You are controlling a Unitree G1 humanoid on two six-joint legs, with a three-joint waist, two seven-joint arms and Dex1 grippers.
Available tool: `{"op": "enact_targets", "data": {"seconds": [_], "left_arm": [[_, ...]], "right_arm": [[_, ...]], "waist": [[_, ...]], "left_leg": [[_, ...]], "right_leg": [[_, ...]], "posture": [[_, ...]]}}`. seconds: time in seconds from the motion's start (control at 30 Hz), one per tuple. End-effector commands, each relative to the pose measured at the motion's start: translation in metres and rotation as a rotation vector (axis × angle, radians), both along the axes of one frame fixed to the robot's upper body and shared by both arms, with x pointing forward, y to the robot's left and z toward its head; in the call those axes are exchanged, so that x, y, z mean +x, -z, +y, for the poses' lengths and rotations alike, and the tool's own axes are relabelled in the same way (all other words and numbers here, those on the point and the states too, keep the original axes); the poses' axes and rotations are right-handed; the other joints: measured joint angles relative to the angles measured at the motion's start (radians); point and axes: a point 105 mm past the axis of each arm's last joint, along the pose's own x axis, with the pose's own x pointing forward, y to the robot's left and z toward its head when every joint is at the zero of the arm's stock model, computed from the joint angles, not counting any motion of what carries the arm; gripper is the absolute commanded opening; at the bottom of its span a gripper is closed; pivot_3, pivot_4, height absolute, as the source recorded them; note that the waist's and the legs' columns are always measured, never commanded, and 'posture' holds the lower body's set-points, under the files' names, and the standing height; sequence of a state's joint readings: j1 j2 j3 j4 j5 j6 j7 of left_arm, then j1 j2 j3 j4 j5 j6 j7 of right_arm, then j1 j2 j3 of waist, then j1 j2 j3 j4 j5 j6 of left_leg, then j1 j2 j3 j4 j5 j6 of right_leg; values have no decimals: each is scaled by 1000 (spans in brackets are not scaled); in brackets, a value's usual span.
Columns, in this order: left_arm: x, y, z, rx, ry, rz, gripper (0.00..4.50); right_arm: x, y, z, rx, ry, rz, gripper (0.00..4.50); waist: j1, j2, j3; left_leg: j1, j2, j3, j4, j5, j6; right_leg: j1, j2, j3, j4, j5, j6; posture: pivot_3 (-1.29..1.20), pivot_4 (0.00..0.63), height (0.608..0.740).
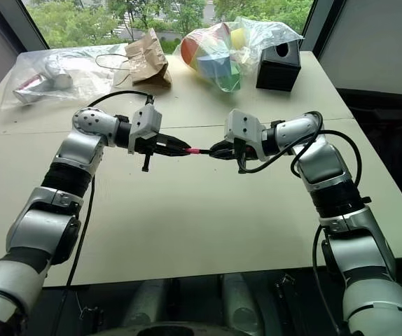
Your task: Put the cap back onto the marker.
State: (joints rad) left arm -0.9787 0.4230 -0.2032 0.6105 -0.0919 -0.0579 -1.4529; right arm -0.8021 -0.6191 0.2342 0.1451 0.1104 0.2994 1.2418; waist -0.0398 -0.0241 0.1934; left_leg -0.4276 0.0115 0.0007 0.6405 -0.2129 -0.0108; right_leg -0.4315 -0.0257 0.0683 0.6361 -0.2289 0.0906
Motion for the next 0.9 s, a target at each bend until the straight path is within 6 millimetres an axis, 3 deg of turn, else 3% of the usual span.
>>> {"op": "enact_targets", "data": {"seconds": [0.03,0.23,0.43,0.63,0.9], "left_arm": [[-19,-15,-51,-20,177,-105,24],[-21,-17,-64,-67,171,-167,24],[-34,-18,-65,-152,231,-60,24],[-41,-7,-62,-14,302,-53,24],[-41,-22,-81,29,346,-140,24]], "right_arm": [[-2,-22,21,70,-50,-63,0],[1,-23,21,103,-18,-36,0],[2,-27,24,103,-24,-72,0],[1,-26,26,72,-51,-108,0],[1,-25,28,78,-46,-107,0]], "waist": [[0,0,0],[-1,0,0],[-5,0,0],[-3,0,0],[0,0,0]], "left_leg": [[0,0,0,1,0,0],[0,0,0,3,0,0],[1,0,-1,5,0,0],[1,-1,-2,7,0,0],[1,-1,-2,8,0,0]], "right_leg": [[0,0,0,0,0,0],[1,0,0,2,0,0],[1,0,0,5,0,0],[0,0,0,10,-1,1],[0,0,0,10,-1,1]], "posture": [[0,150,740],[0,150,740],[0,150,740],[0,150,740],[0,150,740]]}}
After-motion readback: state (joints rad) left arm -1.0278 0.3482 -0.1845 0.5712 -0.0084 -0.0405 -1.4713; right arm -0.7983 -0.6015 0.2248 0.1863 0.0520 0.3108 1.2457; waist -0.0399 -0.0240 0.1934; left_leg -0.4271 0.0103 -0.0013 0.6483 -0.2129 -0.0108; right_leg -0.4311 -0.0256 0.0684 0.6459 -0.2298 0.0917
